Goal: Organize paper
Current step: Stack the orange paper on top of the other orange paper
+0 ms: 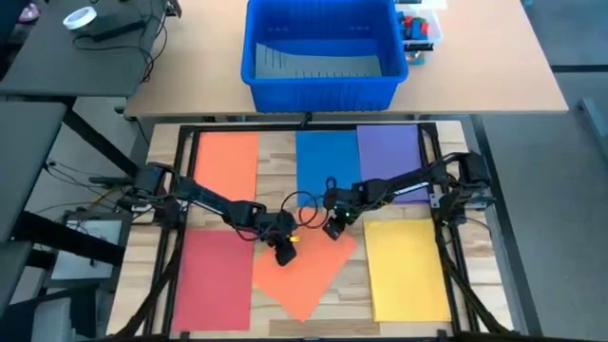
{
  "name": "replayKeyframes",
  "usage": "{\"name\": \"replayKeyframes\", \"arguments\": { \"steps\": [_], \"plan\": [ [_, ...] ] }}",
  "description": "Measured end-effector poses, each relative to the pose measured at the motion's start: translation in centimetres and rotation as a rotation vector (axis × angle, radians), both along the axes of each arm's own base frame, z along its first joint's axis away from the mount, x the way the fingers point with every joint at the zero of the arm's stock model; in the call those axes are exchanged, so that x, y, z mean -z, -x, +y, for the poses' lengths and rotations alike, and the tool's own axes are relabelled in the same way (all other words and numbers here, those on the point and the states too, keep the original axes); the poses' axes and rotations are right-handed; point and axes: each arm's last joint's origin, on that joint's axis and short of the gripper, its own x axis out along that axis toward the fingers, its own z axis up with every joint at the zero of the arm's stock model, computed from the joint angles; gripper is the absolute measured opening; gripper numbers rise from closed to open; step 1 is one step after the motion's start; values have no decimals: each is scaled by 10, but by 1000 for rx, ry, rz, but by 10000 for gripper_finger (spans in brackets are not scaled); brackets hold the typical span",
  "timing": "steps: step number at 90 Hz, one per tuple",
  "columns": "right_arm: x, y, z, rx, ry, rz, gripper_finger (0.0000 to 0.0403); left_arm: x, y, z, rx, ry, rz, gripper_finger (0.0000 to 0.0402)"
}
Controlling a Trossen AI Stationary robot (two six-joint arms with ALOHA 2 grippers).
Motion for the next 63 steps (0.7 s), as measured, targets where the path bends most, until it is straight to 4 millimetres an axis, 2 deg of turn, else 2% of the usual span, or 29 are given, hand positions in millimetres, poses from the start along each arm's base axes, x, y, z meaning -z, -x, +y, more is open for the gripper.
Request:
{"name": "replayKeyframes", "arguments": {
  "steps": [21, 35, 50, 63],
  "plan": [
    [3, -2, 4, -13, -1, -1, 153, 0, 0, 0, -1, -3, 0, 6],
    [3, -2, 16, -48, -5, -11, 152, 0, 0, 0, -4, -4, 1, 6],
    [-2, -9, 28, -117, -91, -98, 152, 0, 0, 1, -11, -10, 1, 6],
    [-7, -13, 31, -133, -115, -162, 152, 0, 0, 1, -19, -16, 0, 6]
  ]
}}
